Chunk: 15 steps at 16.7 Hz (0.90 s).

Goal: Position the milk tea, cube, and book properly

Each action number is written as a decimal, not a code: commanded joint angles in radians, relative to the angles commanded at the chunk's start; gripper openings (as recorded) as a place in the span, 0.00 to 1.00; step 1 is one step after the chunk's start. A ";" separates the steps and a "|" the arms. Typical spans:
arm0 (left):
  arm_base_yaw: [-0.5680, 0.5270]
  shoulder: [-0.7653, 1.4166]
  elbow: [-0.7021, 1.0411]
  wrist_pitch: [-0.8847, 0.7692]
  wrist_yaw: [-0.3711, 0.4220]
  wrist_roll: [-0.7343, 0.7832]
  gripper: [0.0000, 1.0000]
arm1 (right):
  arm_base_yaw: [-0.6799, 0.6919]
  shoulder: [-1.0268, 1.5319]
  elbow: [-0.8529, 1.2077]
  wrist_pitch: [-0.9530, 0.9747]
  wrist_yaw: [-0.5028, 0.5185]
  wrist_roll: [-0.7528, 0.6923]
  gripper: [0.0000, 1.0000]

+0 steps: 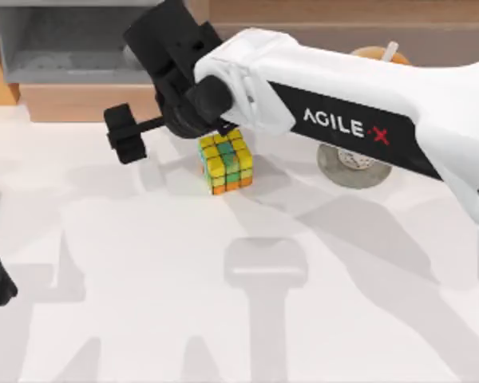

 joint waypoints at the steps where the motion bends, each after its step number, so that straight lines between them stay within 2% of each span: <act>1: 0.000 0.000 0.000 0.000 0.000 0.000 1.00 | -0.010 0.028 0.062 -0.105 -0.019 0.008 1.00; 4: 0.000 0.000 0.000 0.000 0.000 0.000 1.00 | -0.046 0.093 0.225 -0.364 -0.070 0.026 1.00; 7: 0.000 0.000 0.000 0.000 0.000 0.000 1.00 | -0.081 0.134 0.337 -0.535 -0.103 0.035 1.00; 10: 0.000 0.000 0.000 0.000 0.000 0.000 1.00 | -0.101 0.152 0.390 -0.612 -0.117 0.039 1.00; 15: 0.000 0.000 0.000 0.000 0.000 0.000 1.00 | -0.098 0.150 0.392 -0.616 -0.116 0.038 1.00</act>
